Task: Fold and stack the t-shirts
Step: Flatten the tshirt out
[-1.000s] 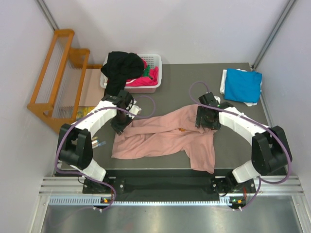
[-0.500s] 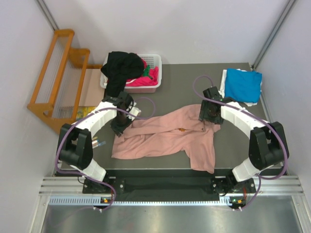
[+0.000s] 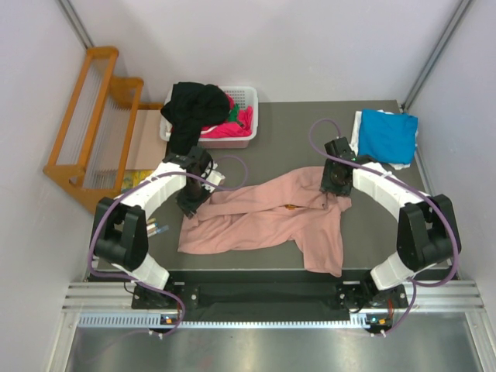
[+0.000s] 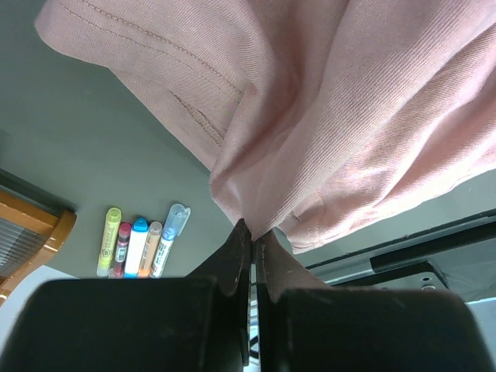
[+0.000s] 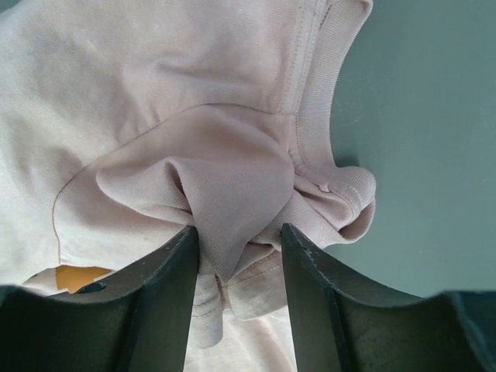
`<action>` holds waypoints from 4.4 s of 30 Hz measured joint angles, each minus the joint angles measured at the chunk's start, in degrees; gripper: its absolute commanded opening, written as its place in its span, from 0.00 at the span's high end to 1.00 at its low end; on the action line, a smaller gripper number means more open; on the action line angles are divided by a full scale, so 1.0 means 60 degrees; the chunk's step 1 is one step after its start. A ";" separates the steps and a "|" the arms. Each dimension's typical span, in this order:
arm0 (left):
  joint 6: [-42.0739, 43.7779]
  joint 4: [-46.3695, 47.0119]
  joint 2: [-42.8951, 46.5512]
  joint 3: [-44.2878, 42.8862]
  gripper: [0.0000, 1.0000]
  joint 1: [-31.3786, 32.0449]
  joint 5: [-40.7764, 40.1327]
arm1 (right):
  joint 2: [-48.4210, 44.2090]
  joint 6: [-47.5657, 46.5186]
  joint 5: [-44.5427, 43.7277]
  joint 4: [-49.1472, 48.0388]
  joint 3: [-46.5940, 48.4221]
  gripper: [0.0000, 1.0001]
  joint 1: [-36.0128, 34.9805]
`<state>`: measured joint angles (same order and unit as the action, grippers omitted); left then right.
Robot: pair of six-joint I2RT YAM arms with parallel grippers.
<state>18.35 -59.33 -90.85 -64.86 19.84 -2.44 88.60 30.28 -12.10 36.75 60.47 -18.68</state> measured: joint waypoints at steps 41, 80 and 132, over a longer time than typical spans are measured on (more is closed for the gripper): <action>0.0044 0.0051 0.0004 0.0266 1.00 0.0000 -0.0004 | -0.1362 0.0193 0.0033 -0.0095 -0.1217 0.32 0.1082; 0.0044 0.0138 0.0004 0.0459 1.00 0.0000 0.0000 | -0.0164 0.0372 0.0922 -0.0678 -0.0674 0.79 0.0510; 0.0087 0.0397 0.0062 0.0732 1.00 0.0000 -0.0055 | -0.0266 0.0379 0.0729 0.0033 -0.0182 0.79 -0.0040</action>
<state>18.87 -56.95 -90.48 -60.47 19.84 -2.76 87.00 32.56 -7.73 36.95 59.37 -18.92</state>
